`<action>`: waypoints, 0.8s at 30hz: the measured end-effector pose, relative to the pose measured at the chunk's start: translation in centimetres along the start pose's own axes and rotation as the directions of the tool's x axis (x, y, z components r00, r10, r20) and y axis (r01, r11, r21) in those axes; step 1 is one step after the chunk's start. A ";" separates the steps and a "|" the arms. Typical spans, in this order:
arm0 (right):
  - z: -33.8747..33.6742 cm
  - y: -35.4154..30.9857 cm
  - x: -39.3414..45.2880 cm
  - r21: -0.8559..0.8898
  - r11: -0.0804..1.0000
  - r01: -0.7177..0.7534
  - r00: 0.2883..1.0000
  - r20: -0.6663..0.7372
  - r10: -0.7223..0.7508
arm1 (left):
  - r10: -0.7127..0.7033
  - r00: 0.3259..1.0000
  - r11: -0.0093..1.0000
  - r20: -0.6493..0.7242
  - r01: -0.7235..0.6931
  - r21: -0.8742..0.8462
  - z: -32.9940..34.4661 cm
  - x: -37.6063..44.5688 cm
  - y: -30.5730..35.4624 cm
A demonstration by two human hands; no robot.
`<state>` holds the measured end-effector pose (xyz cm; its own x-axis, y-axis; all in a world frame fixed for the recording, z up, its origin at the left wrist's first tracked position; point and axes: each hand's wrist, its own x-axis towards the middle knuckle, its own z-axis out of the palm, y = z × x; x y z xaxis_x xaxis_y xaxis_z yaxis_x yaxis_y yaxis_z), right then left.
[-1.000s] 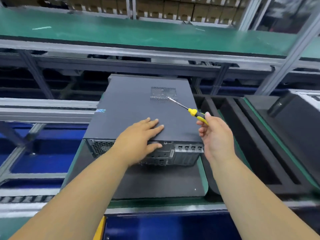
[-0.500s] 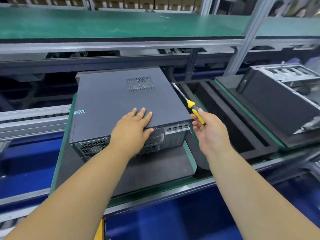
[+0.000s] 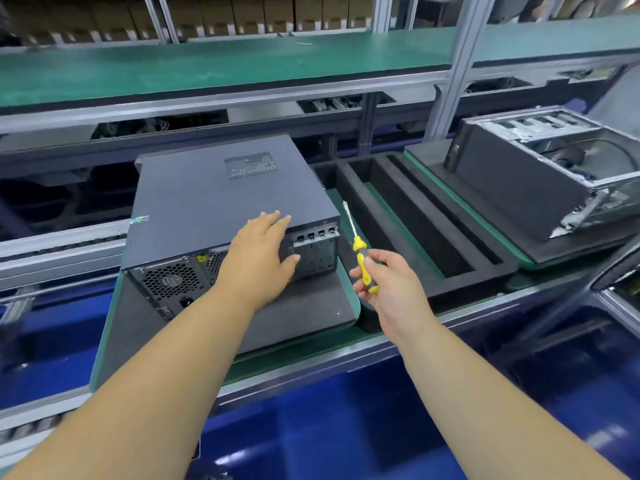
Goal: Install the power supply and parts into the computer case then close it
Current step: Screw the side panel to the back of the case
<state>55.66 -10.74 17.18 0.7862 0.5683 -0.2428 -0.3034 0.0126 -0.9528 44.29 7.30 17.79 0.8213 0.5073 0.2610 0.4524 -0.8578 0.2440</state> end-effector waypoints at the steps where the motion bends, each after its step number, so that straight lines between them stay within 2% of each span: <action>1: -0.2 0.2 -0.4 -0.014 1.000 -0.010 1.000 0.005 0.011 | 0.006 1.000 1.000 -0.008 -0.006 -0.006 0.0 -0.2 0.6; 5: -0.9 1.0 -1.1 -0.073 0.996 -0.056 0.998 0.014 0.057 | 0.020 0.999 0.999 -0.038 -0.021 -0.038 -0.1 0.0 2.0; 10: -0.7 1.7 -0.8 -0.080 0.991 -0.105 0.994 -0.027 0.103 | 0.066 0.998 0.997 -0.003 -0.066 -0.044 0.8 2.0 2.4; 20: 0.6 2.5 0.4 -0.154 0.986 -0.060 0.997 -0.053 0.053 | 0.135 0.991 0.989 0.004 -0.135 -0.061 2.5 6.4 1.5; 24: 0.9 2.5 0.8 -0.151 0.987 -0.050 0.997 -0.060 0.041 | 0.101 0.994 0.982 -0.051 -0.108 -0.153 3.1 7.3 1.1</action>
<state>55.06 -9.54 14.73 0.8036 0.5183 -0.2925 -0.2575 -0.1402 -0.9560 51.85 9.83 17.09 0.8442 0.4213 0.3313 0.3024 -0.8848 0.3545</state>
